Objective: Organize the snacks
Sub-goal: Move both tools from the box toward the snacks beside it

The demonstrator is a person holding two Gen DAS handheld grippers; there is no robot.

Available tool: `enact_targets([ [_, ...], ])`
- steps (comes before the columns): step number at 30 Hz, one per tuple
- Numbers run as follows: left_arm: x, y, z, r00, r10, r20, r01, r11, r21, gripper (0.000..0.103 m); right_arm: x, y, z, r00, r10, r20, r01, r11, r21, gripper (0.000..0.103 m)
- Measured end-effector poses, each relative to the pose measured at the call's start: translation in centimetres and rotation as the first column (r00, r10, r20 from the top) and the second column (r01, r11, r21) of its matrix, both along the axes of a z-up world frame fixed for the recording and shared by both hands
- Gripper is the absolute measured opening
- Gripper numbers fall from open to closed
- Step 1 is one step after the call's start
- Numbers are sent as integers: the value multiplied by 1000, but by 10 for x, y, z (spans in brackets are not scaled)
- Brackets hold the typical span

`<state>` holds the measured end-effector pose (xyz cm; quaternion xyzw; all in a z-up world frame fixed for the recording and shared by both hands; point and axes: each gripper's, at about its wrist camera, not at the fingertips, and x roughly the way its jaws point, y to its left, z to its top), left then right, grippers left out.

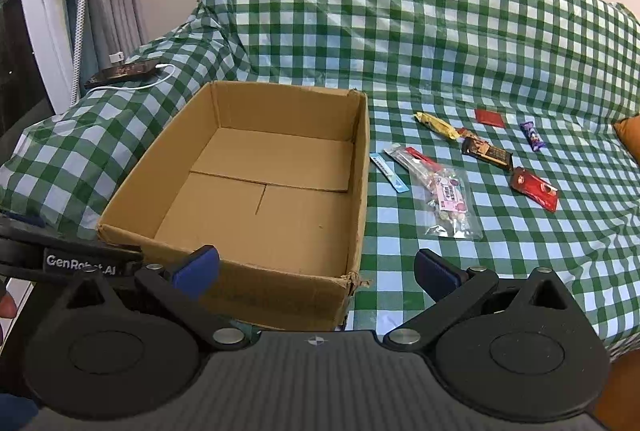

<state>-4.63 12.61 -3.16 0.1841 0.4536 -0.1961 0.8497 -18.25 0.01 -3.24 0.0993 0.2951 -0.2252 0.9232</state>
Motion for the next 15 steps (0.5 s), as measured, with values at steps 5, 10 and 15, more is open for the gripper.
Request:
enact_targets([
  [5,11,-4,-10,1000,12,-20,-11,1000,24,103,11,-20,-7,998,-40,-52,41,999,24,103],
  [10,25,-10,-20,999,28,-36,-26,998,52,103,25,-37,-24,994,-72,-83,76,996,50,103],
  [15,43,-16,-32,997,48,-52,-44,996,79,103,49,-58,-44,986,-59,-153,84,983,163,103],
])
